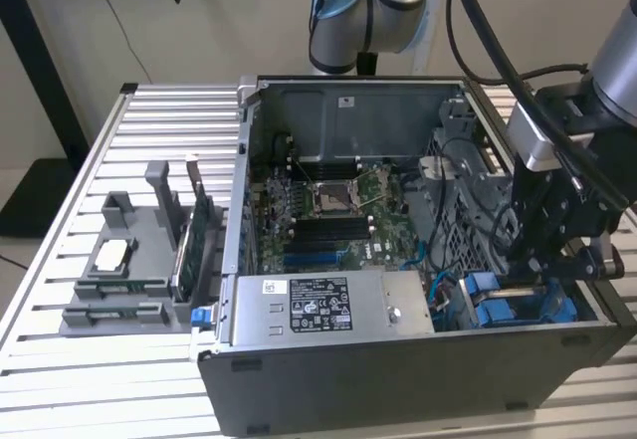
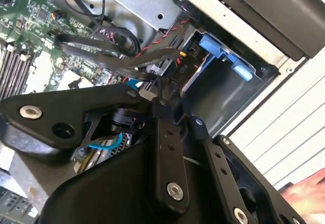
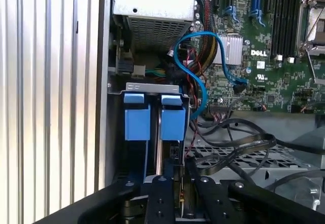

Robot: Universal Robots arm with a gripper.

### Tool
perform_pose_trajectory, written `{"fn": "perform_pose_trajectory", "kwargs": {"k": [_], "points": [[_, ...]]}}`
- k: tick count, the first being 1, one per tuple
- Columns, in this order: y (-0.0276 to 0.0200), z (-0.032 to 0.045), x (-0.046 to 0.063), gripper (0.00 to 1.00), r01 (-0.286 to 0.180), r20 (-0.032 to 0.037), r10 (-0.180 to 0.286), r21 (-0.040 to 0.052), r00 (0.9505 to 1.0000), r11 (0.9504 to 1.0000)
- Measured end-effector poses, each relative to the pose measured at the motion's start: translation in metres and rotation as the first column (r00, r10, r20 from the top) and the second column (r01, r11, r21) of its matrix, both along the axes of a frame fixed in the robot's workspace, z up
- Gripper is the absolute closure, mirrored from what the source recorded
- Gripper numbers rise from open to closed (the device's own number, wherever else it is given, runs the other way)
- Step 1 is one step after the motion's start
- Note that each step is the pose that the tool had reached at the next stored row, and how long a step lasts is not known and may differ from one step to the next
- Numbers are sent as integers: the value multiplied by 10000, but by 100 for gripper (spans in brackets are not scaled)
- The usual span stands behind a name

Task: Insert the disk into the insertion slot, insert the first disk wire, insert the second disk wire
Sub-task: 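Insert the second disk wire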

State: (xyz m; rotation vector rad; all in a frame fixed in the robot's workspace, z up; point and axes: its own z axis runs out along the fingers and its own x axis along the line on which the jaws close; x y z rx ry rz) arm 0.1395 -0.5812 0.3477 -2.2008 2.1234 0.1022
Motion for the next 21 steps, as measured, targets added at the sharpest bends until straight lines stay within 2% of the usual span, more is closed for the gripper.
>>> {"fn": "perform_pose_trajectory", "kwargs": {"k": [15, 21], "points": [[0, 140, 0, 76, 0, -2, 0, 0, 10000, 10000], [0, 145, 0, 76, 0, -2, 0, 1, 10000, 10000]]}}
